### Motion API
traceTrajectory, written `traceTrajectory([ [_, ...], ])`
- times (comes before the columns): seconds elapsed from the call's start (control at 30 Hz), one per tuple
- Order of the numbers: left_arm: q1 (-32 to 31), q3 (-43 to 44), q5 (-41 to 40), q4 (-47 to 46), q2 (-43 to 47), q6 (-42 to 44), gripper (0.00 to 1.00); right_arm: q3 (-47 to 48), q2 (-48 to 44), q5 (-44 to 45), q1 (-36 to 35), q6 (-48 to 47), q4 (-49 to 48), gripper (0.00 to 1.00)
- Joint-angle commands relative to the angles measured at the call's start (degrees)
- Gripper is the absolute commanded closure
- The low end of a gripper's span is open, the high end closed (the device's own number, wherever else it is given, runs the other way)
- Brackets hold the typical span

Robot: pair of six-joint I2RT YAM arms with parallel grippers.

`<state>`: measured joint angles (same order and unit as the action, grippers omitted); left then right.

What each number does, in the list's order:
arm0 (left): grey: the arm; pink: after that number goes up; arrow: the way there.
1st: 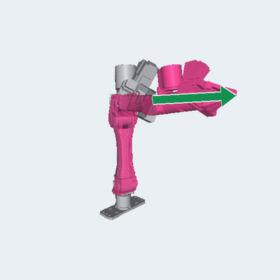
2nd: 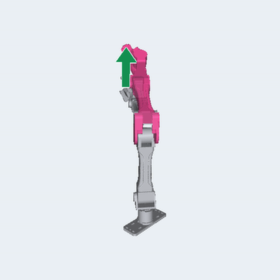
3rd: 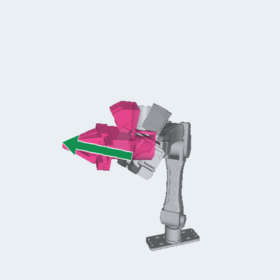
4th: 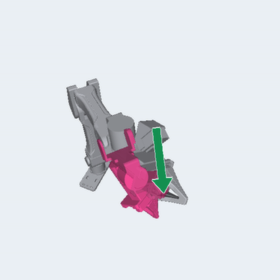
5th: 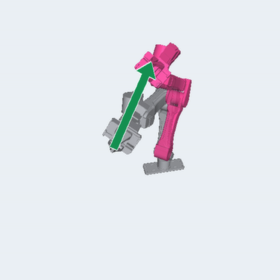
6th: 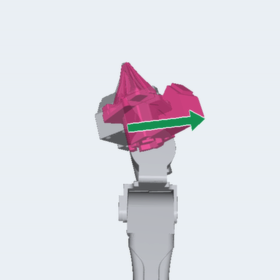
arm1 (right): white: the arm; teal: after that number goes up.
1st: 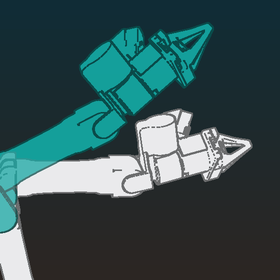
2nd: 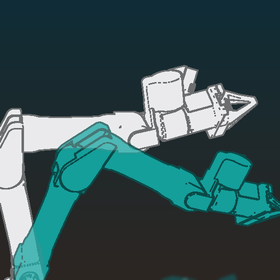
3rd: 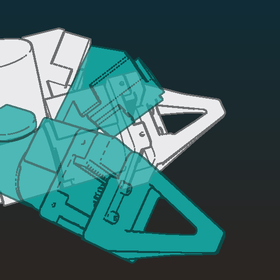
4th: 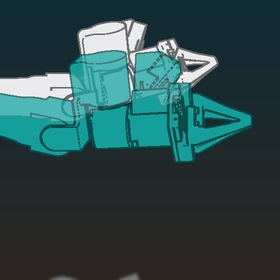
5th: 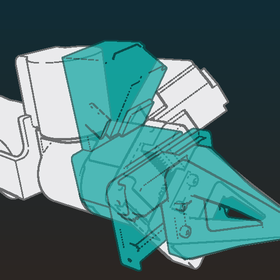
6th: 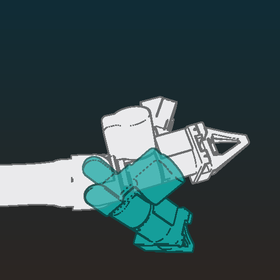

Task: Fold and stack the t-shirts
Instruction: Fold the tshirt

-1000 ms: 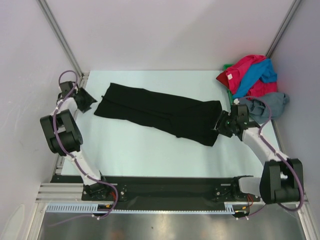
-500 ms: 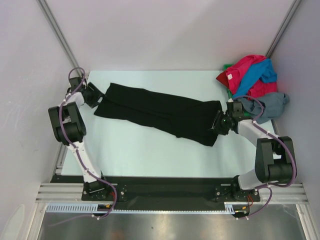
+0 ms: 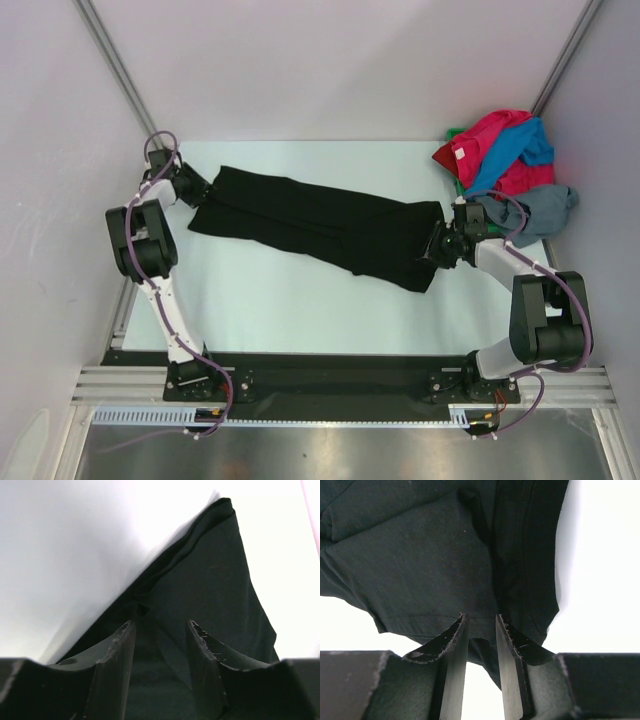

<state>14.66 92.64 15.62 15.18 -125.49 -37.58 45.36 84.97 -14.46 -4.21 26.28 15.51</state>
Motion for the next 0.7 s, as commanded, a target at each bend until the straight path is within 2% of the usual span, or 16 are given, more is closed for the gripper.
traceTrajectory([
  [0.0,-0.9,0.8,-0.7,-1.2,0.9,-1.0,0.51,1.5,0.2,-0.4,0.2,-1.1,-1.4,0.67],
  [0.2,-1.0,-0.7,-1.0,-2.0,2.4,-0.9,0.64,1.1,0.2,-0.6,0.2,-1.1,-1.7,0.69],
  [0.4,-1.0,0.7,-0.8,-1.8,2.2,-0.2,0.72,1.0,-0.8,0.2,0.2,-1.7,-1.3,0.71],
  [0.67,-1.6,1.2,-0.5,-1.1,1.5,0.2,0.69,0.4,-0.7,0.7,0.3,-1.2,0.0,0.68],
])
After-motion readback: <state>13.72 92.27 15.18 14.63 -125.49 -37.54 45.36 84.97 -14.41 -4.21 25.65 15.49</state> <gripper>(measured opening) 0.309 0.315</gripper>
